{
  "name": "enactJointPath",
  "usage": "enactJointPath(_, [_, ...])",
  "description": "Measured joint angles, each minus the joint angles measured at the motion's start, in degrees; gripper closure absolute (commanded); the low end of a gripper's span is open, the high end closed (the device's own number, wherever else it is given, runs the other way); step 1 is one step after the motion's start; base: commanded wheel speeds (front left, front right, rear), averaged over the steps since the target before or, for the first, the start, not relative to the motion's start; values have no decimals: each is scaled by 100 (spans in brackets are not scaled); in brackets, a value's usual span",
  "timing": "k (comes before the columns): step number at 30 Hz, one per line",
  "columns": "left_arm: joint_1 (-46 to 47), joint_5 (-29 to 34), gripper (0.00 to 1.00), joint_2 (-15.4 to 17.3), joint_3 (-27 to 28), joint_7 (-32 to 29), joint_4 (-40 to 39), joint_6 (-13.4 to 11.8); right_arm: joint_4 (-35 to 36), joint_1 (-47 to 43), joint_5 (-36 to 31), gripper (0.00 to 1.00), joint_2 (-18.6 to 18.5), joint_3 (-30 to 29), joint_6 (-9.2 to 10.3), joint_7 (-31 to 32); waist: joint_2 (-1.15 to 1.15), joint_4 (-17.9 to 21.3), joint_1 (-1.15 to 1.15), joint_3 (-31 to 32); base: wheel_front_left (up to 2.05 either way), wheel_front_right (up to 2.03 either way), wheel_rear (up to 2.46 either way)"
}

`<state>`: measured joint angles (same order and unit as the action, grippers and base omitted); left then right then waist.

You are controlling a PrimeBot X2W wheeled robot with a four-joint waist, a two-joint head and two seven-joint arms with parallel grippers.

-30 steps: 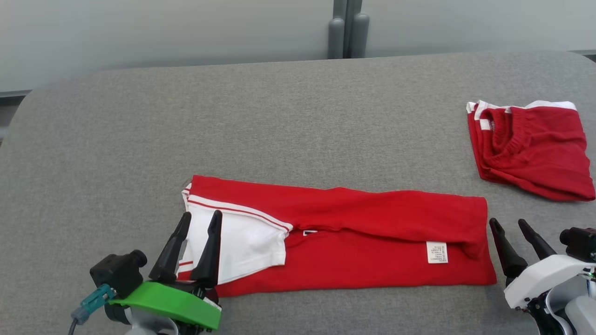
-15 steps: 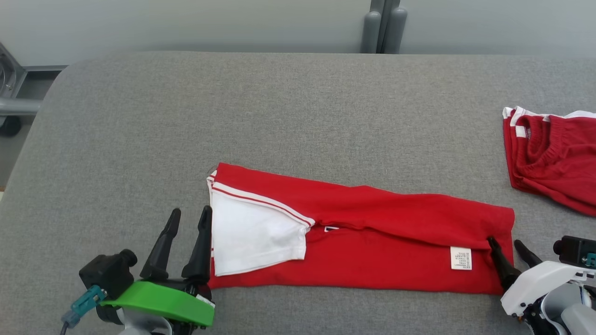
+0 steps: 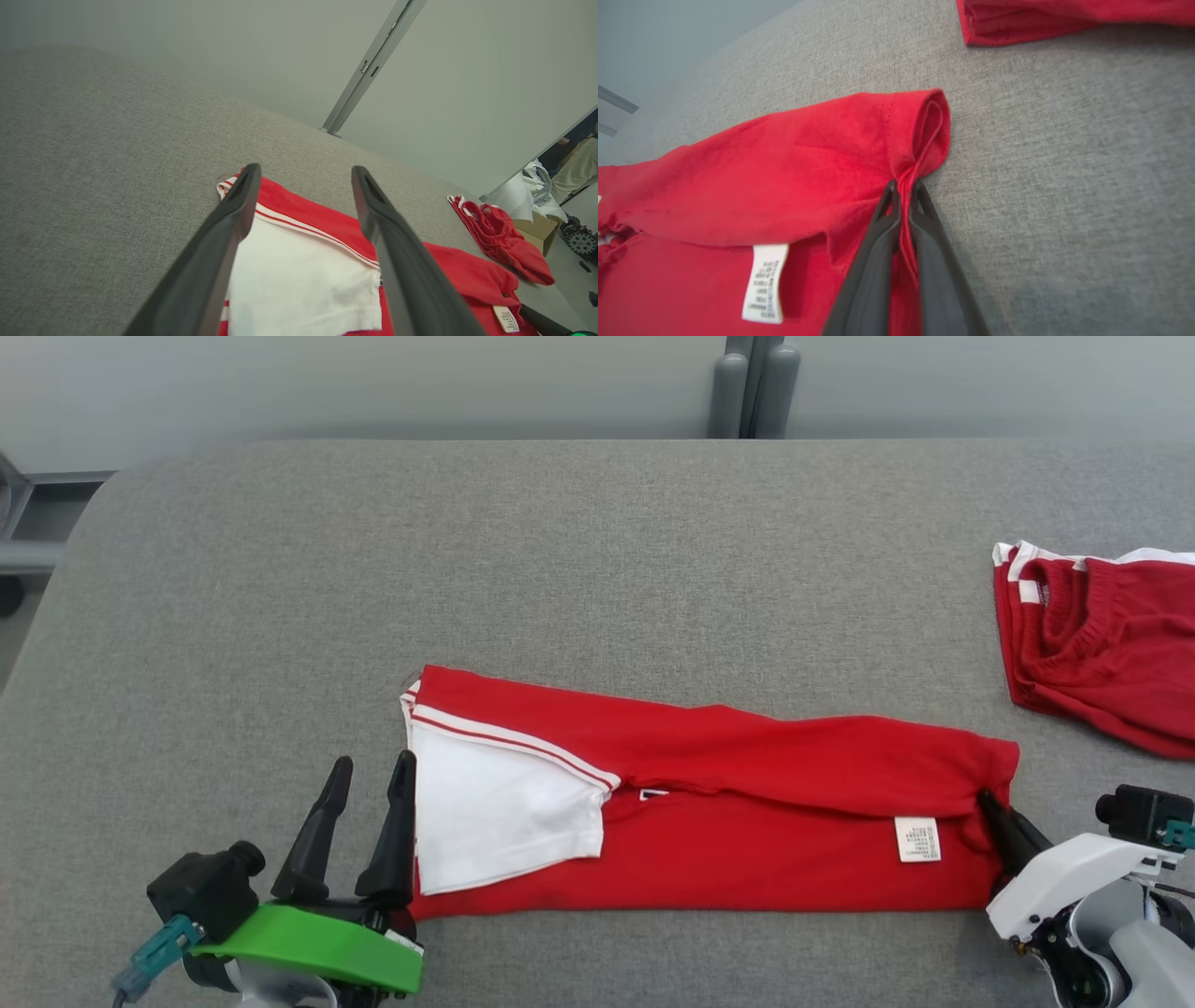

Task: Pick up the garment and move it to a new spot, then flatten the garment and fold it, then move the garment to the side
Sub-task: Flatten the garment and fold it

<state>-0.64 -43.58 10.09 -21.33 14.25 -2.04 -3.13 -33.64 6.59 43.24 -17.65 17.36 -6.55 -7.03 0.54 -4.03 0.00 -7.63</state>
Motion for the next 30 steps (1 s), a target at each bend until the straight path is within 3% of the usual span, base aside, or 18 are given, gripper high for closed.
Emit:
enactJointPath(9, [-74, 0, 0, -3, 73, 0, -18, -42, 227, 306, 670, 100, -119, -417, -53, 15, 0, 121, 0, 30, 0, 0, 0])
enactJointPath(23, [-204, 56, 0, -24, 70, 0, -37, -42, 342, 481, 688, 100, -1363, -693, -57, 613, 0, 415, 0, 175, 0, 0, 0])
enactJointPath(30, [-265, 56, 0, -48, 32, 1, -29, -40, 521, 469, 1007, 100, -1238, -601, -57, 902, 0, 478, 0, 275, 0, 0, 0])
